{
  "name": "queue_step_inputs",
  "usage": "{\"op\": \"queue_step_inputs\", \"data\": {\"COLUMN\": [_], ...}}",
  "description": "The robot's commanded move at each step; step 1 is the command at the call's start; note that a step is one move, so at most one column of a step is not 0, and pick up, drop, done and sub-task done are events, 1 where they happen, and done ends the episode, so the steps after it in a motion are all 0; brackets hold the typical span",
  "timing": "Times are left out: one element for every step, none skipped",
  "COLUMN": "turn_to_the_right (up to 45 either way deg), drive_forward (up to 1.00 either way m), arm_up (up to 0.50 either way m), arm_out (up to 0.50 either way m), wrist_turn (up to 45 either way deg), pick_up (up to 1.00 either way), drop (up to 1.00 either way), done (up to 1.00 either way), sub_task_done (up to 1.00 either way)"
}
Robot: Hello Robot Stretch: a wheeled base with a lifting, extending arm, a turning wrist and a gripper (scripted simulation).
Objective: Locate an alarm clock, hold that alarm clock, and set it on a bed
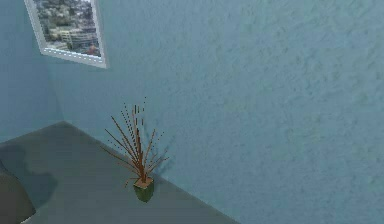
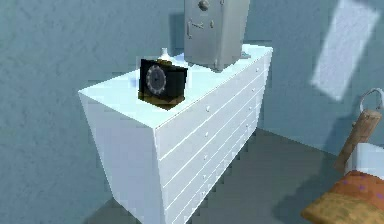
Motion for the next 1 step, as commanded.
{"op": "queue_step_inputs", "data": {"turn_to_the_right": [0.0], "drive_forward": [0.0], "arm_up": [0.5], "arm_out": [0.0], "wrist_turn": [0.0], "pick_up": [0.0], "drop": [0.0], "done": [0.0], "sub_task_done": [0.0]}}
